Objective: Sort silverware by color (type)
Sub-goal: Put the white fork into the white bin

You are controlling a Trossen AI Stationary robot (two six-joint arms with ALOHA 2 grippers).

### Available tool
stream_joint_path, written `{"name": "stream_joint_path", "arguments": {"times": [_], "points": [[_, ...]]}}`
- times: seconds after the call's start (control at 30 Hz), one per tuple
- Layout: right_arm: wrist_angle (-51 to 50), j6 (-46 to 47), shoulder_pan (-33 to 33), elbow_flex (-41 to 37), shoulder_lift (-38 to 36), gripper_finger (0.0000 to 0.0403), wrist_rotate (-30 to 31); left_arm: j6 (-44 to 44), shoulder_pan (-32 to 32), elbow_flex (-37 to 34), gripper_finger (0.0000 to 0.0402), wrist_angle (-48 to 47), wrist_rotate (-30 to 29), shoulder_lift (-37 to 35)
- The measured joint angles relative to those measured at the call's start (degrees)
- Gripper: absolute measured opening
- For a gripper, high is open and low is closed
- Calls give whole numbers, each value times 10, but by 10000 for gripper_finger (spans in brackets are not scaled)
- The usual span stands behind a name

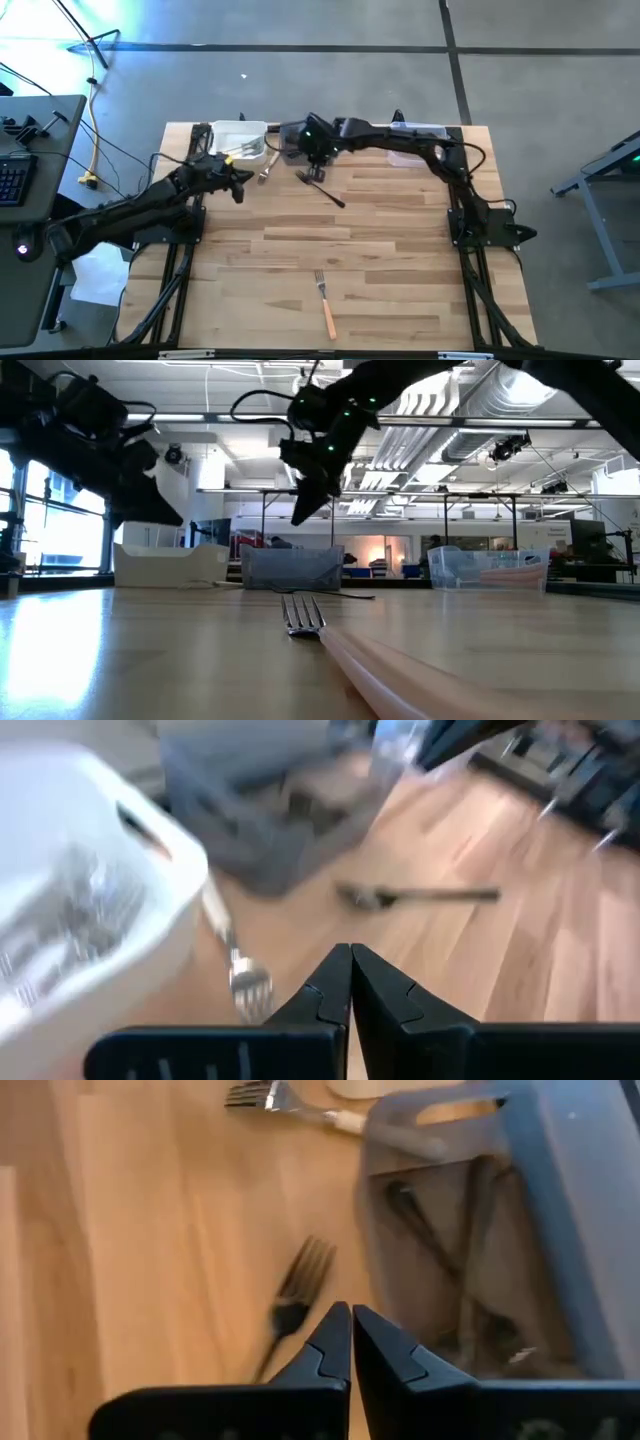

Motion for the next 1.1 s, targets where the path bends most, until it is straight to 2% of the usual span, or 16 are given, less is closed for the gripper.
{"name": "stream_joint_path", "arguments": {"times": [0.13,0.3,0.4,0.53,0.77,0.97,1.1], "points": [[143,40,4,-178,-100,0,0,-27,-36,0,17,16,-46,74],[333,90,1,-387,-247,0,61,-60,-69,0,65,66,-112,157],[430,104,2,-485,-325,0,93,-74,-85,0,105,93,-161,198],[533,106,3,-588,-404,0,102,-75,-103,0,161,139,-205,248],[595,116,6,-678,-478,0,118,-105,-116,1,232,227,-213,332],[596,112,9,-695,-485,0,130,-129,-116,15,245,234,-277,397],[598,99,9,-695,-485,0,131,-115,-116,34,245,236,-284,431]]}}
